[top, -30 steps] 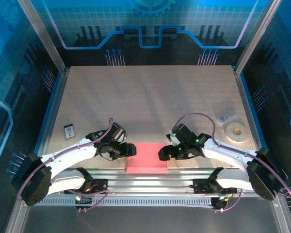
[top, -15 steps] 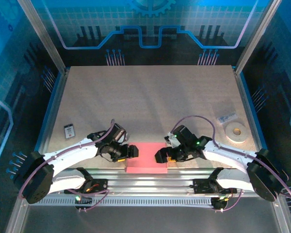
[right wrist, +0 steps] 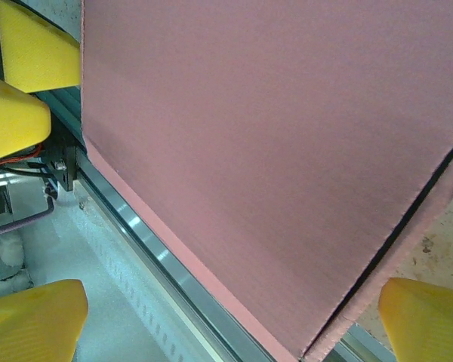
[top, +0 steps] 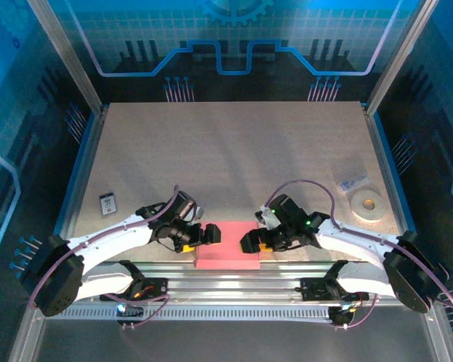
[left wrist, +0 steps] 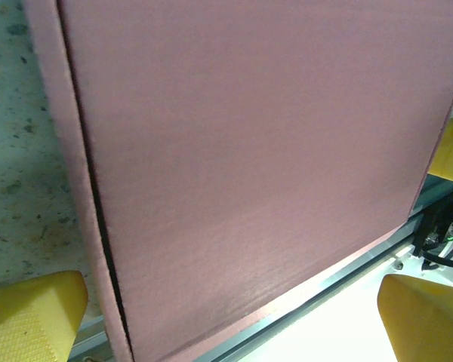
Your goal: Fold the paper box
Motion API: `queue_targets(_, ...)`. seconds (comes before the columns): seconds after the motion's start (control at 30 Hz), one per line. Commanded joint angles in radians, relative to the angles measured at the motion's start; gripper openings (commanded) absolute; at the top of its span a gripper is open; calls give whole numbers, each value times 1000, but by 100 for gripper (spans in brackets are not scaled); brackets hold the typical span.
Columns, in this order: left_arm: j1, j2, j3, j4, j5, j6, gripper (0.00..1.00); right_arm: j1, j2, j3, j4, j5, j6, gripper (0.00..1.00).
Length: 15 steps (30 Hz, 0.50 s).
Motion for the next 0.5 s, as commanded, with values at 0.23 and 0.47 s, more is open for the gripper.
queue_targets(0.23,14,-58,-1,31,86,-61,99,-12,-49,-10,30,-15,43,100)
queue_targets(0.47,104,-148,15,58,161,-109,99,-95,-158,16,-21,-48,55,100)
